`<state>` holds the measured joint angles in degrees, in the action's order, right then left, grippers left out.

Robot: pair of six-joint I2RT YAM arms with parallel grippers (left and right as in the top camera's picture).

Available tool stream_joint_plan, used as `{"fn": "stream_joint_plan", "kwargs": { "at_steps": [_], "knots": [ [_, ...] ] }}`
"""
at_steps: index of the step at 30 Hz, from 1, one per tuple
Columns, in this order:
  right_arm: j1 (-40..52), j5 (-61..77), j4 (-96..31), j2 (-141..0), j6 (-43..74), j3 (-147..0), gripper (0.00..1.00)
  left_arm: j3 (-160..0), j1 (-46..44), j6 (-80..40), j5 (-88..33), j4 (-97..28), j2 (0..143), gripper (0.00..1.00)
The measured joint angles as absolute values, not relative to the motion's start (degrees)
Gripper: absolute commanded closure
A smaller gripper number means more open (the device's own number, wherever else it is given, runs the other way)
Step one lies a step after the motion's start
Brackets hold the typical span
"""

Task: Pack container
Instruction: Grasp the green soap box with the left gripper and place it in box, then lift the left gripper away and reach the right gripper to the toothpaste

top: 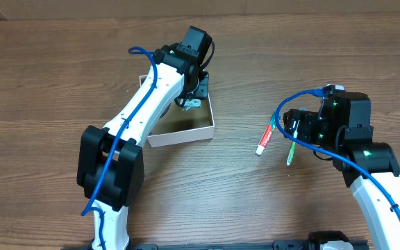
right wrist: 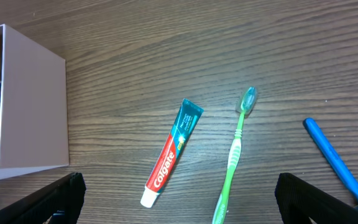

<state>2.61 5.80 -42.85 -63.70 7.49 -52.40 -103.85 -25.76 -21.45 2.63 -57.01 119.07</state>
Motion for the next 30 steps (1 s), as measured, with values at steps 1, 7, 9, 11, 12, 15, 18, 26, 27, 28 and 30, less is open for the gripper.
{"fn": "stream_joint_plan", "kwargs": {
  "at_steps": [1, 7, 9, 11, 12, 15, 18, 26, 27, 28, 30],
  "knots": [
    [2.61, 5.80, -42.87, -63.70, 7.49, -52.40, 0.00, -103.85, -25.76, -21.34, 2.61, -57.01, 119.07, 0.04],
    [2.61, 5.78, -42.89, -63.70, 7.46, -52.40, 0.00, -107.90, -25.76, -20.86, 2.81, -65.91, 119.04, 0.00],
    [2.61, 5.78, -42.94, -63.70, 7.44, -52.40, 0.00, -111.33, -25.74, -20.86, 3.57, -68.29, 118.10, 0.00],
    [2.61, 5.78, -42.89, -63.70, 7.44, -52.40, 0.00, -113.89, -25.74, -20.64, 4.62, -69.47, 114.67, 0.00],
    [2.61, 5.80, -42.92, -63.70, 7.46, -52.40, 0.00, -114.80, -25.74, -20.51, 5.13, -69.49, 112.57, 0.00],
    [2.61, 5.78, -42.87, -63.70, 7.49, -52.40, 0.00, -117.16, -25.21, -20.18, 7.25, -69.54, 104.38, 0.00],
    [2.61, 5.80, -42.89, -63.70, 7.46, -52.40, 0.00, -118.85, -20.43, -20.56, 9.10, -71.77, 96.62, 0.00],
    [2.61, 5.80, -42.92, -63.70, 7.46, -52.40, 0.00, -111.57, -1.45, -24.84, 6.22, -75.77, 101.80, 0.74],
    [2.61, 5.78, -42.87, -63.70, 7.46, -52.40, 0.00, -109.91, -0.82, -25.21, 5.52, -75.44, 103.39, 0.77],
    [2.61, 5.80, -42.89, -63.70, 7.44, -52.40, 0.00, -107.55, -0.27, -25.52, 4.34, -74.94, 106.17, 0.77],
    [2.61, 5.78, -42.89, -63.70, 7.44, -52.40, 0.00, -106.08, -0.23, -25.41, 3.51, -73.73, 108.79, 0.80]
  ]
}}
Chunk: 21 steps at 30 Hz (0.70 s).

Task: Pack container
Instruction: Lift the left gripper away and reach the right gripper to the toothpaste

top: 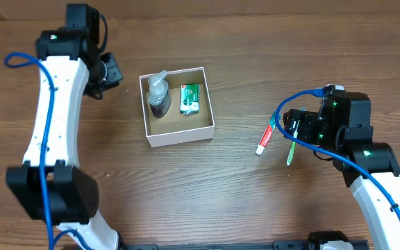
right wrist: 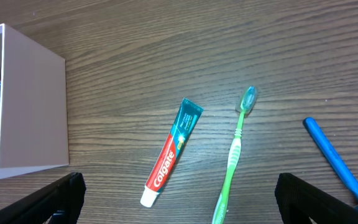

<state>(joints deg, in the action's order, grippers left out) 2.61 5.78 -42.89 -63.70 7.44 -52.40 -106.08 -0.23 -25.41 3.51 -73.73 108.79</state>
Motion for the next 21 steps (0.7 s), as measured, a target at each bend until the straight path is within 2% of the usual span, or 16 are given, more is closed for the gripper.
{"fn": "stream_joint_plan", "kwargs": {
  "at_steps": [5, 21],
  "knots": [
    [2.61, 5.80, -42.85, -63.70, 7.46, -52.40, 0.00, -105.41, -0.23, -24.64, -0.93, -70.17, 119.24, 0.87],
    [2.61, 5.80, -42.92, -63.70, 7.44, -52.40, 0.00, -105.32, -0.01, -12.43, -20.95, -59.44, 123.28, 0.78]
  ]
}}
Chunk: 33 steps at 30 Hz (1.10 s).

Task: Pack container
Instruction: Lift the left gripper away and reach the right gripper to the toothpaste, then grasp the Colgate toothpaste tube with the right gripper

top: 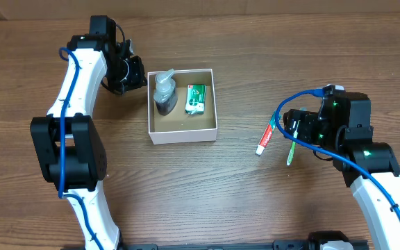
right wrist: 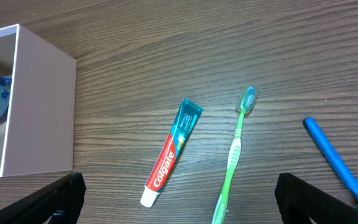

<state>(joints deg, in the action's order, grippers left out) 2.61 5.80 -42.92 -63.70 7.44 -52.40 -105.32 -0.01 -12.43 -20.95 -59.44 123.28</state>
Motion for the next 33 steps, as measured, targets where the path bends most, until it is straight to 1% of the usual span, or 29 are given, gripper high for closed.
{"fn": "stream_joint_plan", "kwargs": {
  "at_steps": [1, 3, 4, 5, 9, 10, 12, 14, 15, 16, 17, 18, 19, 22, 25, 29, 33],
  "knots": [
    [2.61, 5.78, -42.92, -63.70, 7.46, -52.40, 0.00, -105.32, -0.01, -11.77, -21.41, -59.40, 123.28, 0.73],
    [2.61, 5.78, -42.89, -63.70, 7.49, -52.40, 0.00, -105.32, -0.01, -11.00, -21.89, -59.33, 123.28, 0.67],
    [2.61, 5.78, -42.89, -63.70, 7.49, -52.40, 0.00, -105.32, -0.01, -10.66, -22.09, -59.57, 123.28, 0.58],
    [2.61, 5.80, -42.94, -63.70, 7.46, -52.40, 0.00, -105.32, -0.01, -10.46, -22.20, -59.96, 123.28, 0.52],
    [2.61, 5.80, -42.96, -63.70, 7.49, -52.40, 0.00, -105.32, 0.12, -10.28, -22.06, -61.95, 123.20, 0.45],
    [2.61, 5.78, -43.35, -63.70, 7.49, -52.45, 0.00, -105.32, 0.16, -10.31, -21.19, -62.94, 122.89, 0.42],
    [2.61, 5.78, -45.25, -63.70, 7.49, -53.25, 0.00, -105.32, 0.16, -10.24, -18.59, -64.42, 121.51, 0.38],
    [2.61, 4.89, -50.54, -63.72, 8.19, -57.71, 0.00, -105.19, 0.16, -10.28, -12.93, -66.46, 116.14, 0.35],
    [2.61, 4.43, -52.51, -63.75, 8.62, -60.38, 0.00, -105.19, 0.16, -10.28, -11.05, -66.85, 112.81, 0.31],
    [2.61, 3.70, -56.03, -63.92, 9.74, -64.99, 0.00, -105.19, 0.16, -10.28, -9.26, -67.59, 109.19, 0.25],
    [2.63, 3.51, -57.32, -63.96, 10.59, -67.24, 0.00, -105.19, 0.10, -10.15, -7.62, -68.73, 103.15, 0.21],
    [2.68, 3.11, -59.72, -64.14, 11.66, -70.65, 0.00, -105.23, 0.10, -10.17, -6.90, -69.17, 99.42, 0.14],
    [2.92, 2.87, -61.58, -64.58, 12.75, -73.06, 0.00, -105.25, 0.03, -10.11, -6.31, -69.71, 95.68, 0.01],
    [5.41, 2.52, -63.70, -67.26, 15.81, -75.96, 0.00, -105.47, -0.43, -9.80, -5.21, -70.54, 87.18, 0.00],
    [10.41, 2.55, -63.99, -75.75, 19.75, -76.18, 0.00, -105.47, -1.30, -9.85, -4.71, -72.49, 82.00, 0.00],
    [12.36, 2.74, -62.48, -89.30, 25.21, -76.14, 0.00, -105.47, -1.41, -8.32, -1.56, -77.12, 80.84, 0.00],
    [12.36, 2.81, -60.34, -98.61, 27.44, -76.14, 0.00, -105.47, -1.43, -6.39, 0.54, -78.50, 80.90, 0.00]
  ]
}}
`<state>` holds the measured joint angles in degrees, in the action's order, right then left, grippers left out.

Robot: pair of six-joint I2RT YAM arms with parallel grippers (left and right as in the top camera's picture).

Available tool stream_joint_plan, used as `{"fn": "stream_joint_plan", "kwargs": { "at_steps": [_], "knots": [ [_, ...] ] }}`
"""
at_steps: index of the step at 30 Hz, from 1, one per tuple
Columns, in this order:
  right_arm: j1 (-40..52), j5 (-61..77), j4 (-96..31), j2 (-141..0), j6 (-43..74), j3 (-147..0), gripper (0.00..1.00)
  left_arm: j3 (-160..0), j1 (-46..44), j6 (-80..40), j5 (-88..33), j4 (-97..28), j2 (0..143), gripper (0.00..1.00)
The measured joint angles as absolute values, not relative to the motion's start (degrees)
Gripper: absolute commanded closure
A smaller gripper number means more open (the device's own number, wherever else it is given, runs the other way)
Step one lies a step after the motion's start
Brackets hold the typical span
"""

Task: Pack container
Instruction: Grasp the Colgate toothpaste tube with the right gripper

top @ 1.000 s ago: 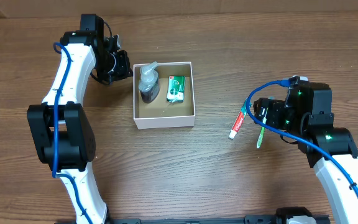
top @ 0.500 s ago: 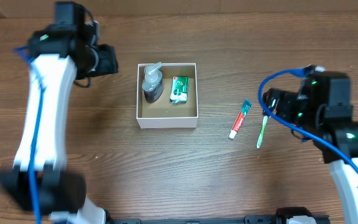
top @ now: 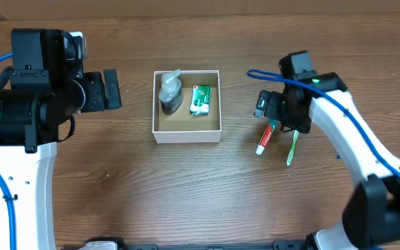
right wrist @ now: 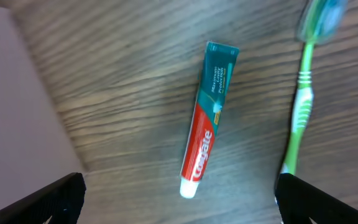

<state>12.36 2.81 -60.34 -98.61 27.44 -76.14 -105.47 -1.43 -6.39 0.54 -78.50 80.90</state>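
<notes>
The white box (top: 186, 133) stands mid-table with a pump bottle (top: 169, 94) and a green packet (top: 200, 98) inside. To its right lie a red and teal toothpaste tube (top: 262, 142) (right wrist: 207, 118) and a green toothbrush (top: 291, 149) (right wrist: 302, 99), side by side on the wood. My right gripper (top: 275, 117) (right wrist: 180, 208) hovers low over them, open wide; the tube's cap end lies between its fingers (right wrist: 48, 202), untouched. My left gripper (top: 110, 90) is left of the box, well apart from it; its jaws do not show.
The box's wall (right wrist: 11, 93) fills the left edge of the right wrist view. The right arm's blue cable (top: 269, 73) loops above the wrist. Bare wooden table lies in front of the box.
My right gripper has moved from the right of the tube and brush to low over them, still open. The left gripper has left the box's left wall. The box sits slightly further right.
First my left gripper was down in the box, which sat tilted. Then it was away at the far left, with the bottle and packet lying in the box. Later it stood against the box's left wall. Now it is withdrawn, and my right gripper hangs over the toothpaste.
</notes>
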Motion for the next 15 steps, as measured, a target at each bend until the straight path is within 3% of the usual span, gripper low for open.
{"fn": "stream_joint_plan", "kwargs": {
  "at_steps": [15],
  "knots": [
    [12.36, 4.67, -50.72, -106.39, 31.51, -69.19, 0.00, -105.47, -1.41, -5.52, 1.78, -78.19, 80.90, 0.00]
  ]
}}
